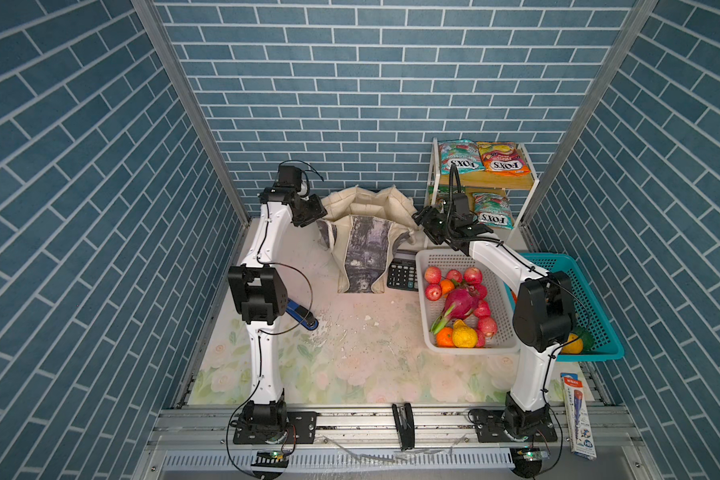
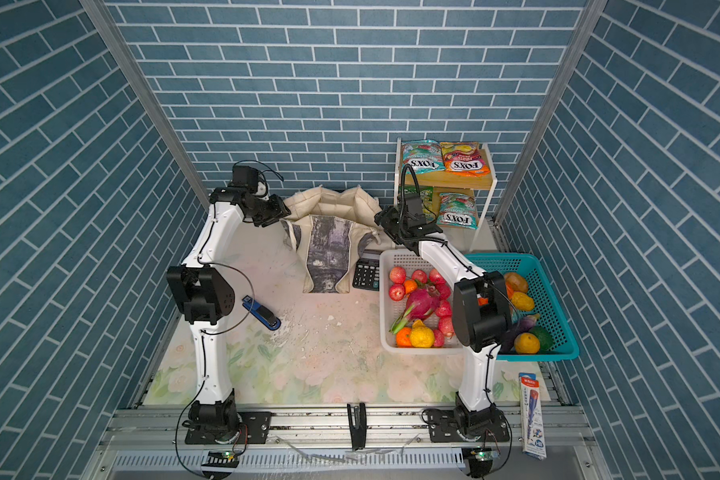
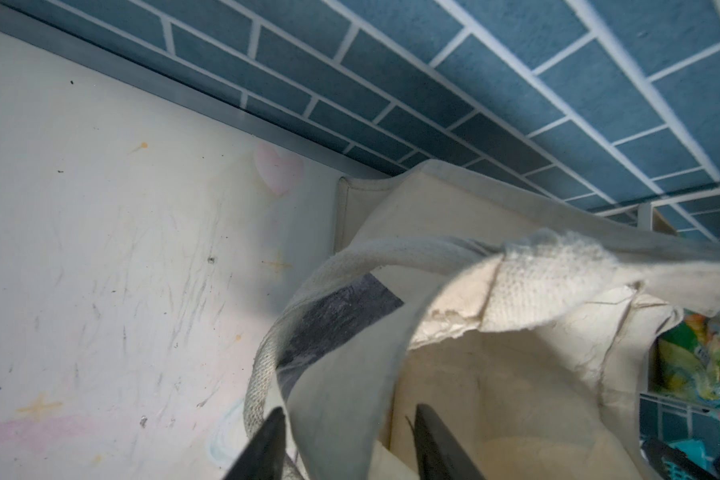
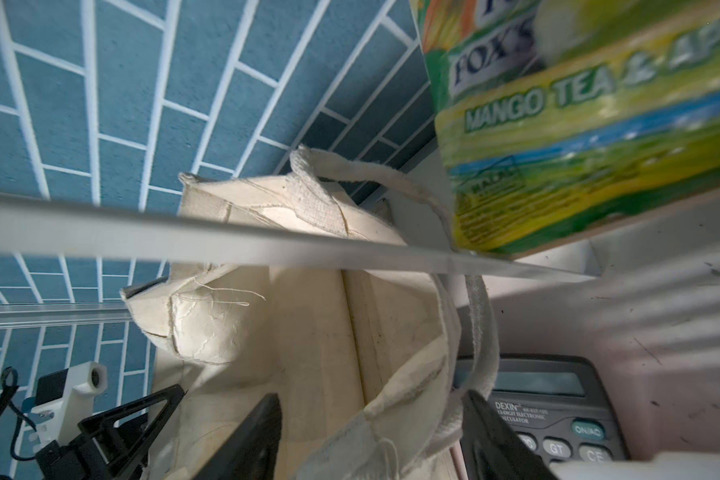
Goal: Place the food into the grocery bag and tie it
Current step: 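Grasp the bag rim with both grippers and pull it open upright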
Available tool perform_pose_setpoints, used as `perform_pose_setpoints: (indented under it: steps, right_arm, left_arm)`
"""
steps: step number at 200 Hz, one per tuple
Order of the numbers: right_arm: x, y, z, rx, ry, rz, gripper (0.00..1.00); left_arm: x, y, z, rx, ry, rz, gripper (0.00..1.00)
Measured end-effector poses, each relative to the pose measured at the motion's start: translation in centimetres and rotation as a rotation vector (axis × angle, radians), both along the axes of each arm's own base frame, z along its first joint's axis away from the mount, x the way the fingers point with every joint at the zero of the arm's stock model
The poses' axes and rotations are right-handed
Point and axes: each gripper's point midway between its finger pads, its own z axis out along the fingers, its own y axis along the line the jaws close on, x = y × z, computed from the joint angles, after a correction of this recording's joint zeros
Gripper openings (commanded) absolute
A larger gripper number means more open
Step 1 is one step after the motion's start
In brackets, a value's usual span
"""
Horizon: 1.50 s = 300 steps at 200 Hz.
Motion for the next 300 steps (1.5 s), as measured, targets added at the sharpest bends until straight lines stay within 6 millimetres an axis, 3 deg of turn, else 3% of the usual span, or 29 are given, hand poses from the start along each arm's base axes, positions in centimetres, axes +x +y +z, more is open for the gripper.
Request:
perform_pose_setpoints:
  steps: [29, 50, 63, 85, 91, 129, 157, 183, 202, 221, 234, 249, 261, 300]
  right_arm:
    - [0.5, 1.0, -1.5, -0.014, 0.020, -0.004, 0.66]
    - [0.8, 1.2, -2.4, -0.017, 0.042, -0.019, 0.56]
    - [0.9, 1.5, -2.7, -0.017, 0.049, -0.026, 0.44]
    - [1.1, 1.5, -3.0, -0.010, 0.060, -0.038, 0.06]
    - [1.1, 1.5, -3.0, -0.005, 0.064, -0.042, 0.00]
    - [0.8, 1.9, -2.7, -0.026, 0.067, -0.035, 0.00]
    - [-0.5, 2.5, -0.1, -0.079, 0.045, -0.005, 0.00]
    - [-4.4, 4.8, 6.1, -0.132, -0.064, 0.121, 0.00]
    - [-8.8, 5.9, 11.1, -0.147, -0.153, 0.209, 0.00]
    - [-13.4, 5.6, 15.5, -0.135, -0.236, 0.266, 0.00]
    - [-15.7, 4.5, 17.1, -0.131, -0.268, 0.281, 0.00]
    - [-17.7, 3.3, 17.6, -0.134, -0.278, 0.289, 0.00]
    - [-18.8, 2.7, 16.7, -0.146, -0.259, 0.295, 0.00]
    - [-21.1, 1.9, 9.1, -0.242, -0.097, 0.340, 0.00]
  left_arm:
    - [0.0, 0.3, 0.0, -0.008, 0.001, -0.002, 0.34]
    - [0.0, 0.5, 0.1, -0.011, 0.000, -0.003, 0.29]
    - [0.0, 0.6, 0.0, -0.014, 0.001, -0.005, 0.24]
    - [0.0, 0.6, 0.0, -0.022, 0.005, -0.009, 0.14]
    - [0.0, 0.5, -0.1, -0.022, 0.006, -0.011, 0.10]
    - [-0.3, 0.4, -0.1, -0.022, 0.017, -0.023, 0.00]
    - [-1.7, 0.3, 1.6, -0.020, 0.006, -0.039, 0.00]
    - [-5.9, -0.3, 6.9, -0.008, -0.054, -0.076, 0.00]
    - [-10.9, -1.0, 12.2, 0.004, -0.145, -0.106, 0.00]
    - [-16.6, -1.5, 16.7, 0.009, -0.241, -0.129, 0.00]
    - [-20.2, -1.8, 18.2, 0.008, -0.283, -0.142, 0.00]
    - [-23.4, -2.1, 18.0, 0.004, -0.289, -0.153, 0.00]
    - [-25.4, -2.3, 16.5, 0.001, -0.259, -0.157, 0.00]
    - [-28.9, -2.6, 8.6, 0.016, -0.067, -0.144, 0.00]
